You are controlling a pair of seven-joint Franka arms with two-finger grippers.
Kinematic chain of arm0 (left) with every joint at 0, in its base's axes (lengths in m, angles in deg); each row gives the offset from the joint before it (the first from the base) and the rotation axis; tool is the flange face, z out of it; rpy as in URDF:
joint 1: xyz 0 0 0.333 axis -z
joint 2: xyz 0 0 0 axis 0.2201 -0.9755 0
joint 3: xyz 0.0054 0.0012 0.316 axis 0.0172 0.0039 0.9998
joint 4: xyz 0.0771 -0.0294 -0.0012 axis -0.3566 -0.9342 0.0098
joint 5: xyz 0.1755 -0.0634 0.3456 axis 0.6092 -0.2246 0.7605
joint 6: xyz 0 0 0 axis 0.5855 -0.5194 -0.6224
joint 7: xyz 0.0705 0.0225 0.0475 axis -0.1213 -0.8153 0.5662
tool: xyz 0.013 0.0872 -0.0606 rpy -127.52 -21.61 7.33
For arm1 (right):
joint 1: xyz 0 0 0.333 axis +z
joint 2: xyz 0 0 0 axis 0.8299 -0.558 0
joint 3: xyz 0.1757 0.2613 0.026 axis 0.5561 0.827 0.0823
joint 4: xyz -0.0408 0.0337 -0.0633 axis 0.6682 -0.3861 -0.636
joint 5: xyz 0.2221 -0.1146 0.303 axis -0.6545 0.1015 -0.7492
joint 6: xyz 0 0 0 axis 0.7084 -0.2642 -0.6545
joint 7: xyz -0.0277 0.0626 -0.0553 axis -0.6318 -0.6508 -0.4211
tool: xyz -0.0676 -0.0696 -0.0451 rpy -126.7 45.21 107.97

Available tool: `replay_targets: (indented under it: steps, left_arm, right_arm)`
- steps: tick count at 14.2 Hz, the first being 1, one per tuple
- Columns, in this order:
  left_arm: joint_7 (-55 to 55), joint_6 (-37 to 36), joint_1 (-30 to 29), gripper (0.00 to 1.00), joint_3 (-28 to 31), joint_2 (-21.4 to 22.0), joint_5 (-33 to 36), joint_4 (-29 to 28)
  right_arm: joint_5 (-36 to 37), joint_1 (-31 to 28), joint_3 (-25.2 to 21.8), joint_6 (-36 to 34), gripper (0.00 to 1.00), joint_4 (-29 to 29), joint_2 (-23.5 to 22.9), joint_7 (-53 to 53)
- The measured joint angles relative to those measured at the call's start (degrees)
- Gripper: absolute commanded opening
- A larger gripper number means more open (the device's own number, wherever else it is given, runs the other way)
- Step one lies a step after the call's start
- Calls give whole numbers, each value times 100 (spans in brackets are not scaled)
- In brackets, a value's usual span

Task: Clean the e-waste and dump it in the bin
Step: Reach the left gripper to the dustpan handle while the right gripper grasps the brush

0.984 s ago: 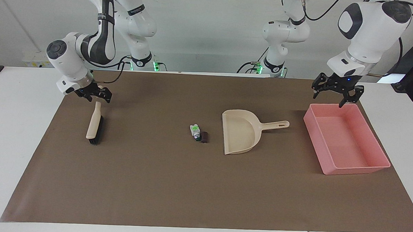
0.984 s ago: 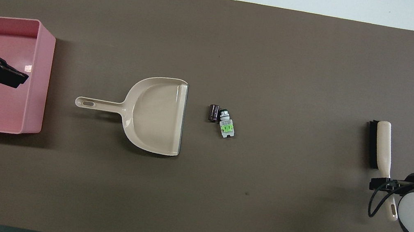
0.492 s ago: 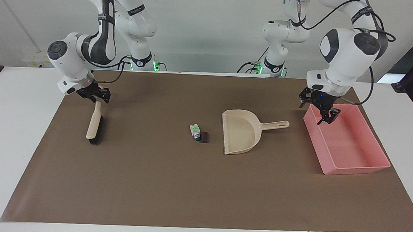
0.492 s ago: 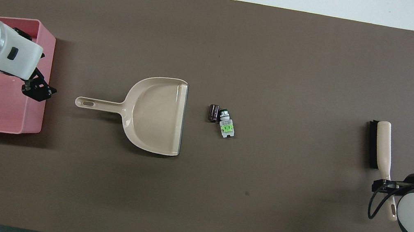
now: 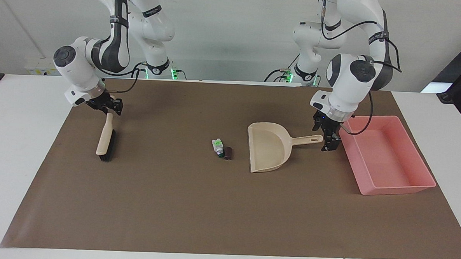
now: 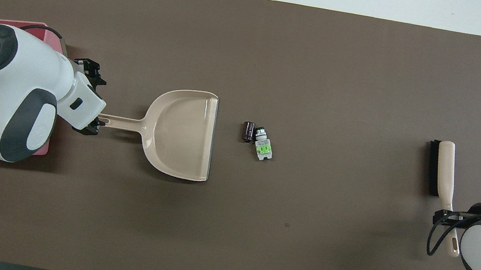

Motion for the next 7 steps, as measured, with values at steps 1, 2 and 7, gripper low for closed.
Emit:
replay_targets:
  steps: [1,2,7]
  left_arm:
    - [0,31,47,99,-2,0,0,-83]
    - [15,61,75,99,-2,0,0,-163]
    - [227,466,199,99,-2,2,0,-571]
  right_arm:
    - [0,0,0,0,0,-2,0,0]
    - [-1,0,-1,0,0,-4,1,0]
    - [1,25,62,-446,0,216,29,182]
